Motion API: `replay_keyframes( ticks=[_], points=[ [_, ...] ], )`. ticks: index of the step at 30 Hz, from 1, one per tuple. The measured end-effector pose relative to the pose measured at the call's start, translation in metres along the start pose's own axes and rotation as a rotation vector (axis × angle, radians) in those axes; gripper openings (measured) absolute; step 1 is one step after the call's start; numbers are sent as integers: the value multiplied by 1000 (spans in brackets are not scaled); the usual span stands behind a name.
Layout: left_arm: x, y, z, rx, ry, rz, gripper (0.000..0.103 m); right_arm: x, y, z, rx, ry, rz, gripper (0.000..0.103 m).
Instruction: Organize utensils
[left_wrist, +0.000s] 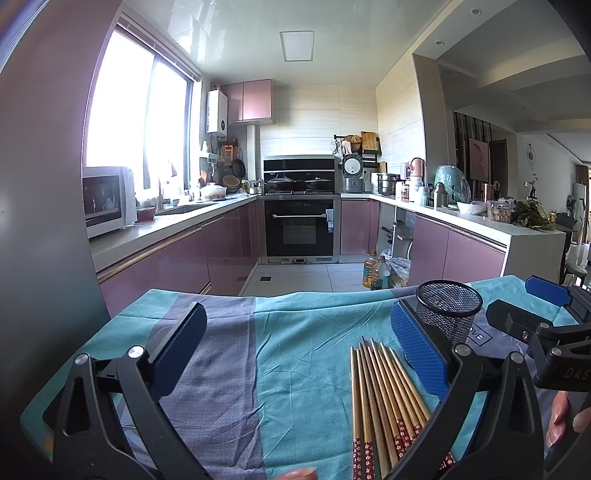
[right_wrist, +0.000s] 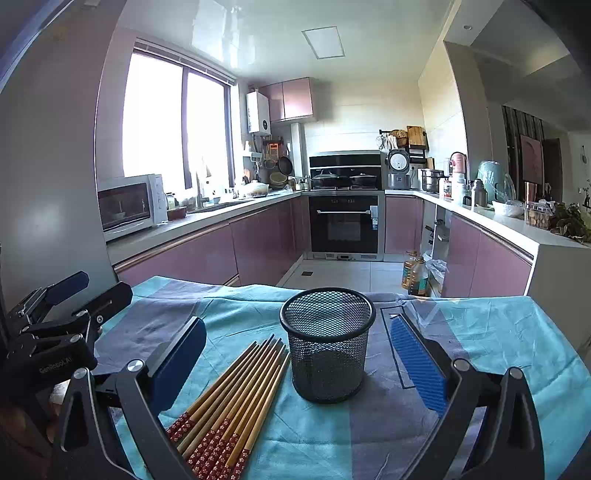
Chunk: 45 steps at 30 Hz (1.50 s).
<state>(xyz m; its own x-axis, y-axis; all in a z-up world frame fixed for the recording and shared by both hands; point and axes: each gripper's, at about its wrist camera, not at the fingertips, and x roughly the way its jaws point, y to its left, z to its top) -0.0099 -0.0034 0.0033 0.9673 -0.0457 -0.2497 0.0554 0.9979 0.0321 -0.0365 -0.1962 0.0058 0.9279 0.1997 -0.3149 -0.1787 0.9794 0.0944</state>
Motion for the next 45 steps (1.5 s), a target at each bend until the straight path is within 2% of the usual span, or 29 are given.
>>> replay_keyframes(
  ticks=[45],
  points=[
    [-2, 1, 4, -1, -13, 5, 98, -2, 0, 5, 3, -6, 9, 97]
  ],
)
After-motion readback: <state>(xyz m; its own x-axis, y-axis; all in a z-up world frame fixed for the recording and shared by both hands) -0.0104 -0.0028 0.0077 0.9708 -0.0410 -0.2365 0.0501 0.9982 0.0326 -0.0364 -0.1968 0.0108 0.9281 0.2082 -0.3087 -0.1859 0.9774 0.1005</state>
